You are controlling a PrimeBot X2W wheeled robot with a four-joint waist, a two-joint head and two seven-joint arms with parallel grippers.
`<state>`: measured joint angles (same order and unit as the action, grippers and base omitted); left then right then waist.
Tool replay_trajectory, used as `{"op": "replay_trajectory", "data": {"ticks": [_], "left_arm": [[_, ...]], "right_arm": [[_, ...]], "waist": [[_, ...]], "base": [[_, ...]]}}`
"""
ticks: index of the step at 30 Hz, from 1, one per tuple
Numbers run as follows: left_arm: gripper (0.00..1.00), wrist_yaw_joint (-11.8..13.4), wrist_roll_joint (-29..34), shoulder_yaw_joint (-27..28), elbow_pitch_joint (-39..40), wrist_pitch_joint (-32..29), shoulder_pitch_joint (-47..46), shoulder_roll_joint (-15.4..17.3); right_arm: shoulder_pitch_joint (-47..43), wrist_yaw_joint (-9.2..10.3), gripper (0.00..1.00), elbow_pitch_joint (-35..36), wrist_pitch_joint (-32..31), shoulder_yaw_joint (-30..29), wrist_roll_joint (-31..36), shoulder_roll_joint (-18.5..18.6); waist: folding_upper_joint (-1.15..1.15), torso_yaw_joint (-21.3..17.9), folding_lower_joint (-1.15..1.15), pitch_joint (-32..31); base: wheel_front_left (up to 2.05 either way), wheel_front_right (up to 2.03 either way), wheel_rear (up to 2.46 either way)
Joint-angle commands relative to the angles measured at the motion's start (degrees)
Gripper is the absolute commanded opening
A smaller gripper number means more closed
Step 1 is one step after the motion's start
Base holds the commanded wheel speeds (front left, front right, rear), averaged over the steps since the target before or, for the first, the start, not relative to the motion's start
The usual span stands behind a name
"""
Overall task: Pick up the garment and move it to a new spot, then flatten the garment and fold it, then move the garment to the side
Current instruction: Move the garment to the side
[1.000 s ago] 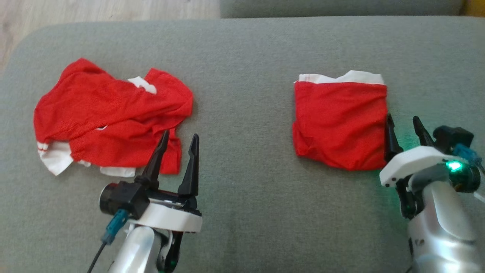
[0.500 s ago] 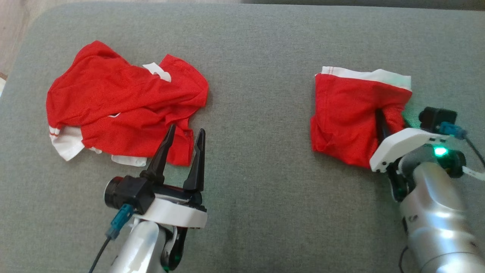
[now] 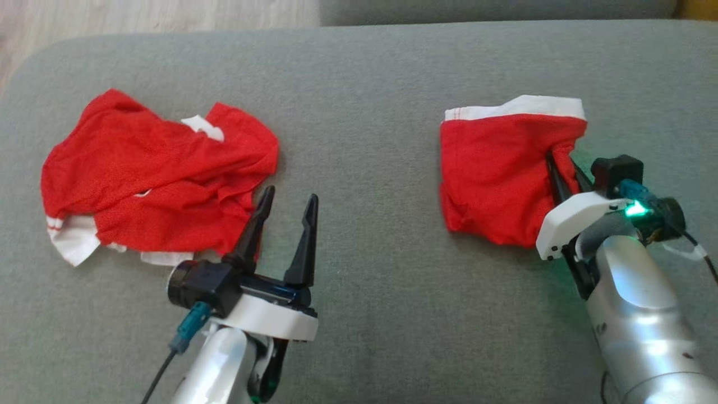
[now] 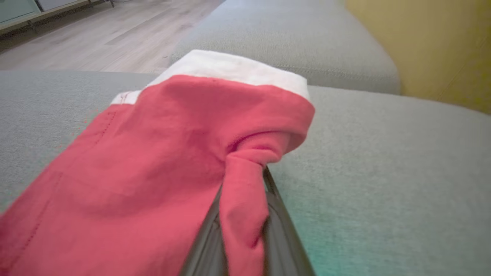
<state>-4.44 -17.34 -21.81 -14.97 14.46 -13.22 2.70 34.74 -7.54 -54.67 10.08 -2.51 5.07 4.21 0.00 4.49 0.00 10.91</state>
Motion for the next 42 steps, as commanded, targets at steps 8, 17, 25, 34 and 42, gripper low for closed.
{"op": "replay_trajectory", "data": {"ticks": [8, 17, 25, 34, 42], "left_arm": [[1.0, 1.7, -1.6, -2.2, 2.4, 0.5, -3.5, 0.2], [1.0, 2.1, -1.5, -3.2, 3.5, 0.5, -5.7, 0.2], [1.0, 1.2, -0.7, -2.2, 3.8, 0.5, -8.2, 0.2], [1.0, 0.5, -0.5, -1.0, 4.2, 0.5, -10.1, 0.2], [1.0, 0.1, -0.1, 0.0, 3.8, 0.5, -10.4, 0.2]], "right_arm": [[1.8, 0.05, 0.0, 6.3, -2.7, 10.7, -0.9, 7.0], [1.6, 0.05, 0.0, 10.8, -8.5, 20.2, -9.7, 25.8], [3.5, 0.05, 0.0, 8.7, -11.9, 18.5, -12.4, 37.0], [6.3, 0.05, 0.0, 4.9, -13.3, 11.3, -9.0, 40.0], [6.8, 0.05, 0.0, 3.7, -11.9, 6.0, -4.8, 38.4]], "waist": [[0.0, -3.1, 0.0, -2.1], [0.0, -3.0, 0.0, 2.2], [0.0, -1.2, 0.0, 7.8], [0.0, -0.3, 0.0, 11.1], [0.0, -0.2, 0.0, 11.4]], "base": [[0.0, 0.0, 0.0], [0.0, 0.0, 0.0], [0.0, 0.0, 0.0], [0.0, 0.0, 0.0], [0.0, 0.0, 0.0]]}}
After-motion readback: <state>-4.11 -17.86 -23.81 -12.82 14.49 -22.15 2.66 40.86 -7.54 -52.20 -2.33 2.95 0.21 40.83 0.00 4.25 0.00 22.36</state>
